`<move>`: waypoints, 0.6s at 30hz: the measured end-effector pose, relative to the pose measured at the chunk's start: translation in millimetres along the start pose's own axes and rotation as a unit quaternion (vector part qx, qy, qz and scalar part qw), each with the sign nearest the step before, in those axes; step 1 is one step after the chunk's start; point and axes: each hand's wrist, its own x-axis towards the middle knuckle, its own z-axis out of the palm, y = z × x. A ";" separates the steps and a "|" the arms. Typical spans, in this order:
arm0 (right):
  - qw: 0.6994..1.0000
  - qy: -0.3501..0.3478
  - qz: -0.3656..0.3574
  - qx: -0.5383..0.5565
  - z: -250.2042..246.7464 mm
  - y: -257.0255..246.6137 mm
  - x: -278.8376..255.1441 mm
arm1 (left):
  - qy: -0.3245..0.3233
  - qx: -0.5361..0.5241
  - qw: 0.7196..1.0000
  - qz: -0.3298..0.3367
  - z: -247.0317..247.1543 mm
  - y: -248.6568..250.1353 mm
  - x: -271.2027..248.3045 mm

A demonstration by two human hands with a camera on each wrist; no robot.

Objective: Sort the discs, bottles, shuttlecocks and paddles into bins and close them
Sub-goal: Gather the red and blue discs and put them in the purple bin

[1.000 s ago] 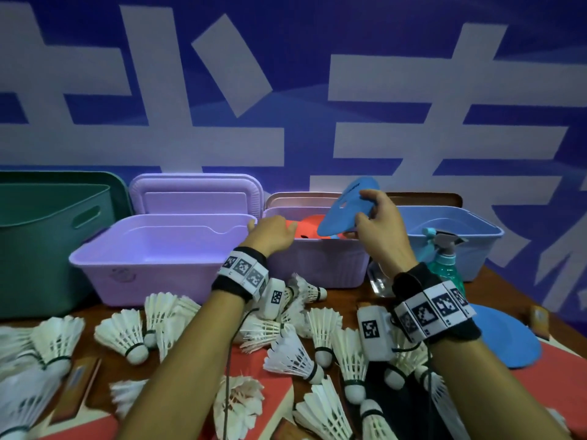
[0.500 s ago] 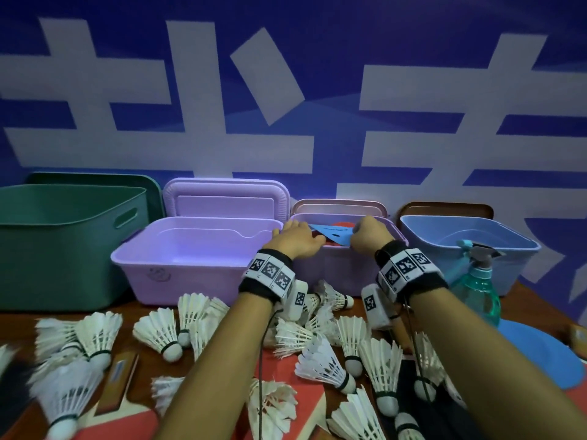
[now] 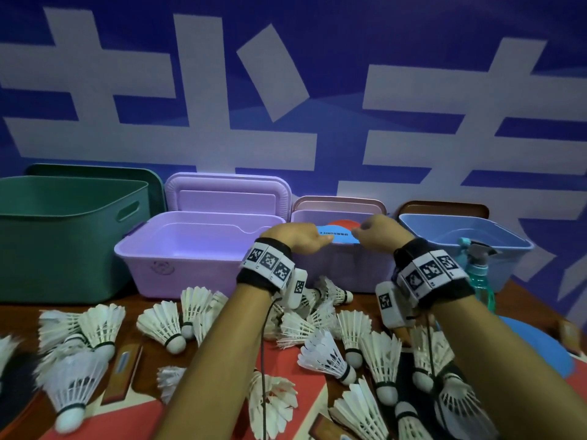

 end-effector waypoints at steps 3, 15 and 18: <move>0.997 0.023 -0.021 0.064 -41.1 7.9 -41.3 | 0.027 0.011 0.999 0.035 -9.9 7.3 -8.7; 0.990 -0.048 0.120 0.054 -127.0 131.7 -119.5 | 0.199 -0.048 0.933 0.295 -2.9 143.3 -83.2; 0.986 -0.072 0.148 -0.008 -120.0 161.4 -110.1 | 0.140 0.018 0.935 0.326 16.4 178.5 -88.4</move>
